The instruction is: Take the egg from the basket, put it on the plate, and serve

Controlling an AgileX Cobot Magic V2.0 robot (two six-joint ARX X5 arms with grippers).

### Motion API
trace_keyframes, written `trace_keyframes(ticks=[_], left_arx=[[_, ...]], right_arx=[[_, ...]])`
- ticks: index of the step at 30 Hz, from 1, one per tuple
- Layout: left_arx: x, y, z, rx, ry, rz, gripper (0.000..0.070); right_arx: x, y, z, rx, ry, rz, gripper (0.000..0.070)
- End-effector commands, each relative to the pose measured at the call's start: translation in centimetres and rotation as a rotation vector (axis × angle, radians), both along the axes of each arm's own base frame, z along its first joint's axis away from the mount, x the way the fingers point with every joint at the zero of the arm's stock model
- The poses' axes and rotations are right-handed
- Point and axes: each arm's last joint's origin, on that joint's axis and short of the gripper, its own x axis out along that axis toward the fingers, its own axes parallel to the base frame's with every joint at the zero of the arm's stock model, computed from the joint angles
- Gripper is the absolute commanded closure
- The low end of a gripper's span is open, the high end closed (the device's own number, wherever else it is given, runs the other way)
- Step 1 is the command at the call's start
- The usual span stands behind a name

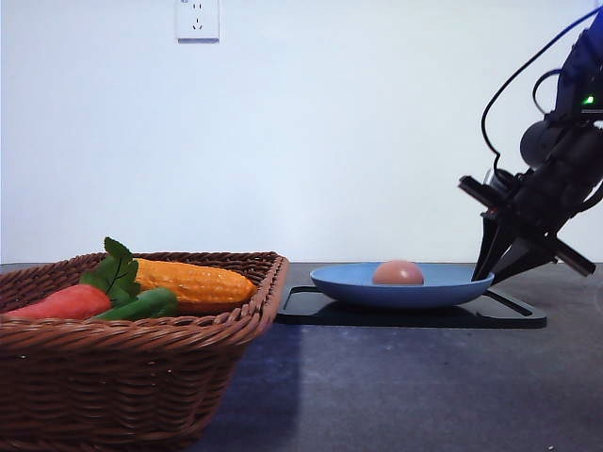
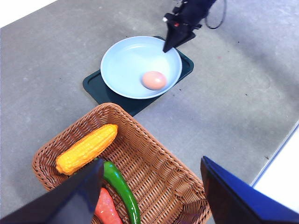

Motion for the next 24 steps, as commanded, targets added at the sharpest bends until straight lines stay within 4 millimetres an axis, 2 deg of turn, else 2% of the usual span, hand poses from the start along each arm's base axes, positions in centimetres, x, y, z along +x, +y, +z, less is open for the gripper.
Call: trace_keyframes(ticks=[1,6,8,12,18,24], left_arx=[[0.0,-0.1,0.5,-0.012,-0.013,-0.002,0.0274],[0.0,-0.1,0.5,-0.017,-0.011,0.004,0.0274],[0.0,-0.1,0.5,-0.017,-0.011,0.005,0.0274],[0.1,-0.2,0.5,-0.016,-0.010,0.005,0.0274],[0.3,-0.4,0.3,-0.009,-0.005,0.005,0.0274],[0.9,-1.1,0.2,0.009,-0.020,0.003,0.0284]], right_arx=[[0.7,0.1,-0.2,0.016,-0.001,-0.002,0.0700],[0.8,0.0,-0.6,-0.022,0.004,-0.009,0.0697],[0.8,0.0,-0.7,-0.039,0.004,-0.014,0.0633],[0.8,0.0,-0.6,-0.040,0.003,-0.014,0.0432],[0.8,-0.1,0.5,-0.043,-0.018,0.011,0.0415],[0.1,-0.7,4.1,-0.075,-0.043,0.011,0.0424]])
